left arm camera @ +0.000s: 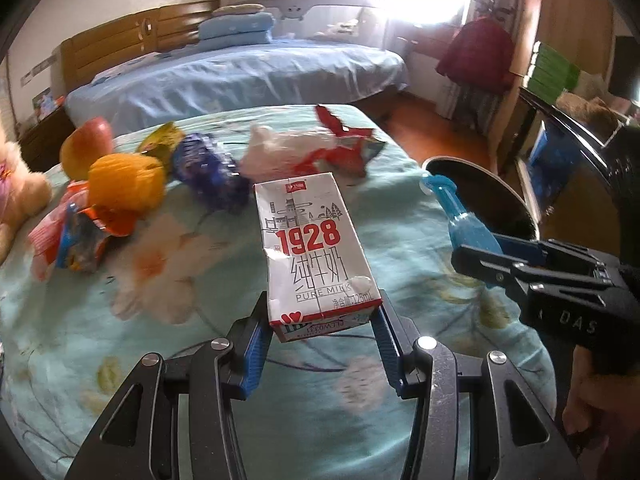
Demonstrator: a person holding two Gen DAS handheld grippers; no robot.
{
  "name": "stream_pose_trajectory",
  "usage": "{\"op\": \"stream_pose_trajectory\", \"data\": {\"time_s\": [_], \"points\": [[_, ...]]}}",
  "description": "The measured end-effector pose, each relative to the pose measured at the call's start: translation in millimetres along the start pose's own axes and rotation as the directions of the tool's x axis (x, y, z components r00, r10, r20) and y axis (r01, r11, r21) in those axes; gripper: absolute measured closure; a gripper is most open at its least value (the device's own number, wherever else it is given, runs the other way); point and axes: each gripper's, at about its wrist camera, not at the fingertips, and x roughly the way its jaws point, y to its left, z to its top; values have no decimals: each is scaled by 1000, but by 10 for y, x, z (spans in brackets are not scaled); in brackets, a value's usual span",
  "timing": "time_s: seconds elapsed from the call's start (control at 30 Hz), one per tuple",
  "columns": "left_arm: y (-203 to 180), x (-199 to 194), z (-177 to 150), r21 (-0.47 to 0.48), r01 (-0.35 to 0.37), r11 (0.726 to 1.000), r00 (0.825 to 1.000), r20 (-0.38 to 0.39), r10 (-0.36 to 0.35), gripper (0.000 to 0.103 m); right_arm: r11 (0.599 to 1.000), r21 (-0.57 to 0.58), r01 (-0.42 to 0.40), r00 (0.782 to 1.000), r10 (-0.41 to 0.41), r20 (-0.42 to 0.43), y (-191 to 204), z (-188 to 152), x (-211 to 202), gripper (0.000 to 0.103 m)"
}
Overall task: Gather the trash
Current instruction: 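Carry the blue brush over the bin with the right tool while the left tool carries the milk carton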
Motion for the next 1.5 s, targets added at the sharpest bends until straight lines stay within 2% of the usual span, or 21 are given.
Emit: {"op": "stream_pose_trajectory", "data": {"time_s": [0.6, 1.5], "points": [[-578, 270, 231, 104, 57, 993, 998, -14, -56, 56, 993, 102, 65, 996, -70, 49, -584, -10, -248, 58], [-1136, 808, 660, 186, 122, 975, 992, -57, -113, 56, 967, 212, 141, 987, -153, 46, -1360, 105, -192, 58]]}}
